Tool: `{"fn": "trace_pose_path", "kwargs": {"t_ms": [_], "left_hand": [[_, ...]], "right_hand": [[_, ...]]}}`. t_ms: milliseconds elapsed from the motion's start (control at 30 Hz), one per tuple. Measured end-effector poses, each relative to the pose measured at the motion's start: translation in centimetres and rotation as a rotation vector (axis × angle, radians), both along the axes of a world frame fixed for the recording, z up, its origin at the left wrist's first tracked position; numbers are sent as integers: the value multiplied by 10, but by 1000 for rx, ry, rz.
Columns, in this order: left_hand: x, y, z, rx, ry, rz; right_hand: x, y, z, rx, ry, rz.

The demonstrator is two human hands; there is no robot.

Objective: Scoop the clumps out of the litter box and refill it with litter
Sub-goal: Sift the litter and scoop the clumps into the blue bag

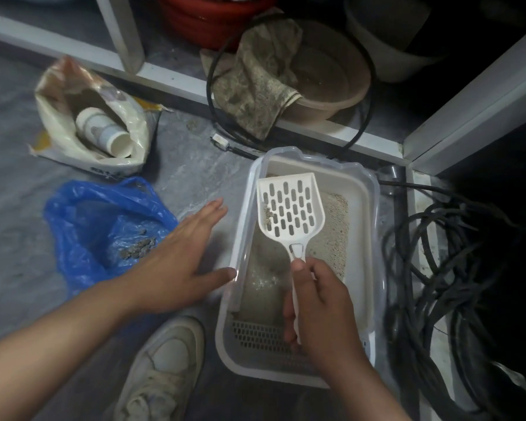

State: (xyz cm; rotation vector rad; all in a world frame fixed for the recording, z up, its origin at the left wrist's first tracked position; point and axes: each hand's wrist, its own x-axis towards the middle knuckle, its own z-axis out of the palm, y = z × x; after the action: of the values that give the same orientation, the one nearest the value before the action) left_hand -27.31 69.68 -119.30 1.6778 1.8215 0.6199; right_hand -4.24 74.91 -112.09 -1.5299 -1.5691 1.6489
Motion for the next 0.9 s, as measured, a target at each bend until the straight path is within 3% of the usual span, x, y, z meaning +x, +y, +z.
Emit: {"fn": "trace_pose_path", "kwargs": {"t_ms": [367, 900], "left_hand": [[-81, -48, 0, -91, 127, 237], [-102, -80, -13, -204, 157, 275]], "right_hand": [[-81, -36, -31, 193, -176, 233], [-148, -62, -75, 291, -537, 699]]}}
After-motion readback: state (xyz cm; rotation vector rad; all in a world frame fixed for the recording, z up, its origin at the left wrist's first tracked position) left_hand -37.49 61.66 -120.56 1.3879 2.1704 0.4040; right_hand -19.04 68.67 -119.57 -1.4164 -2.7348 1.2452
